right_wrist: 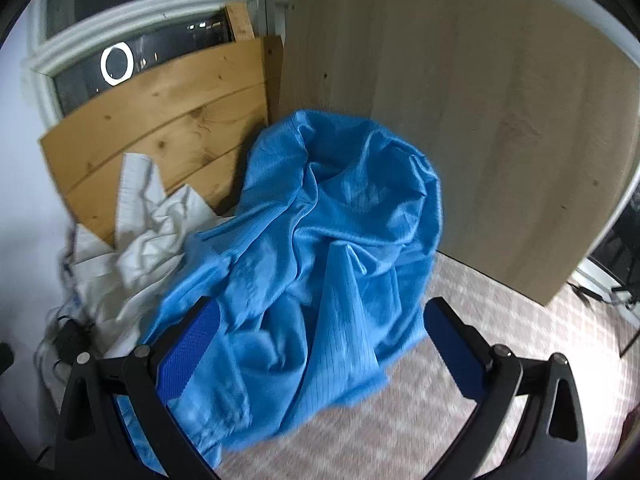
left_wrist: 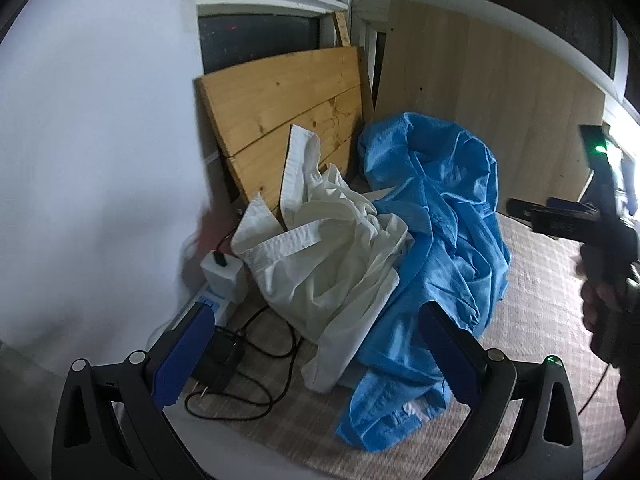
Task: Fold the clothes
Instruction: 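Move both tools down to the crumpled blue coat by the board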
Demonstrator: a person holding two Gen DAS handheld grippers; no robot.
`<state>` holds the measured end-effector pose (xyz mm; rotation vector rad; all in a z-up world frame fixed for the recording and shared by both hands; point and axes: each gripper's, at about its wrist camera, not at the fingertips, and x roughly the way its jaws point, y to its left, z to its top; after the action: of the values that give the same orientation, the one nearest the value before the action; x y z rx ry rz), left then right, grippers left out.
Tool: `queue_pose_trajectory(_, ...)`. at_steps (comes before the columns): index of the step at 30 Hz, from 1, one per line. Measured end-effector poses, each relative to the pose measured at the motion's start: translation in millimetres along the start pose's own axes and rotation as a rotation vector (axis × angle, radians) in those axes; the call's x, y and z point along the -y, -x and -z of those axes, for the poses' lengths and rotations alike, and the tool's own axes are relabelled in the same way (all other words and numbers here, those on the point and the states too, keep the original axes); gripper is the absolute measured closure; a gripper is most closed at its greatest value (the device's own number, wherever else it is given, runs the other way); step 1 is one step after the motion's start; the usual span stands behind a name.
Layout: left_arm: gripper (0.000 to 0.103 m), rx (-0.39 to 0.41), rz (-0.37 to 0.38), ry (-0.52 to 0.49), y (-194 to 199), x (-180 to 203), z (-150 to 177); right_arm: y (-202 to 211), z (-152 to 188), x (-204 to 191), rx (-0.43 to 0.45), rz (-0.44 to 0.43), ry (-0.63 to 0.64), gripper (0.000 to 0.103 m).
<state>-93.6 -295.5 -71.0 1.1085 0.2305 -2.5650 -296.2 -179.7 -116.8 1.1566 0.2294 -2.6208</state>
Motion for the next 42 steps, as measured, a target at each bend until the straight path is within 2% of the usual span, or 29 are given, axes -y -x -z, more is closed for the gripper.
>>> queue_pose_trajectory(6,0.001,-0.030,-0.022,0.035,-21.7,5.1,-10.5,-77.2,-21.4,-14.4,-0.074,-0.070,0.034,0.000)
queue_pose_trajectory(10,0.001,-0.060,-0.056,0.027,-32.1,5.9,-13.4,-120.7,-24.9,-27.3,-0.118,-0.109,0.057,0.000)
queue_pose_trajectory(13,0.001,-0.075,-0.074,0.024,-36.6,4.9,-13.9,-146.9,-21.5,-30.9,-0.165,-0.176,0.036,0.002)
queue_pose_trajectory(15,0.001,-0.083,-0.083,0.025,-39.3,3.4,-14.5,-152.3,-19.3,-25.3,-0.187,-0.265,-0.010,0.033)
queue_pose_trajectory(16,0.001,-0.086,-0.085,0.026,-40.4,2.8,-14.8,-154.1,-18.4,-22.2,-0.196,-0.312,-0.035,0.064)
queue_pose_trajectory(17,0.001,-0.089,-0.084,0.028,-41.1,2.2,-15.0,-153.8,-18.2,-19.9,-0.202,-0.336,-0.047,0.074)
queue_pose_trajectory(18,0.001,-0.090,-0.081,0.030,-41.6,2.0,-15.5,-150.1,-18.9,-17.5,-0.204,-0.349,-0.050,0.077)
queue_pose_trajectory(20,0.001,-0.091,-0.072,0.030,-42.5,2.4,-17.4,-139.5,-21.3,-11.9,-0.205,-0.372,-0.058,0.088)
queue_pose_trajectory(22,0.001,-0.086,-0.063,0.025,-42.2,4.4,-19.9,-124.8,-24.2,-3.7,-0.194,-0.392,-0.085,0.092)
queue_pose_trajectory(29,0.001,-0.045,-0.037,-0.012,-28.4,12.6,-25.2,-34.3,-19.8,34.2,-0.075,-0.458,-0.146,0.098)
queue_pose_trajectory(33,0.001,-0.021,-0.016,-0.024,-16.8,13.2,-24.3,44.3,0.1,66.8,0.002,-0.438,-0.155,0.099)
queue_pose_trajectory(38,0.001,-0.022,0.013,-0.049,-9.0,20.8,-19.9,145.2,53.3,117.4,0.043,-0.426,-0.255,0.099)
queue_pose_trajectory(40,0.001,-0.027,0.028,-0.072,-7.5,27.6,-15.8,176.4,78.1,129.0,0.079,-0.365,-0.265,0.099)
queue_pose_trajectory(41,0.001,-0.033,0.037,-0.085,-8.2,31.3,-13.6,185.2,90.8,129.2,0.055,-0.290,-0.230,0.099)
queue_pose_trajectory(42,0.001,-0.039,0.046,-0.098,-8.9,35.1,-11.5,182.1,102.0,127.4,-0.011,-0.212,-0.187,0.099)
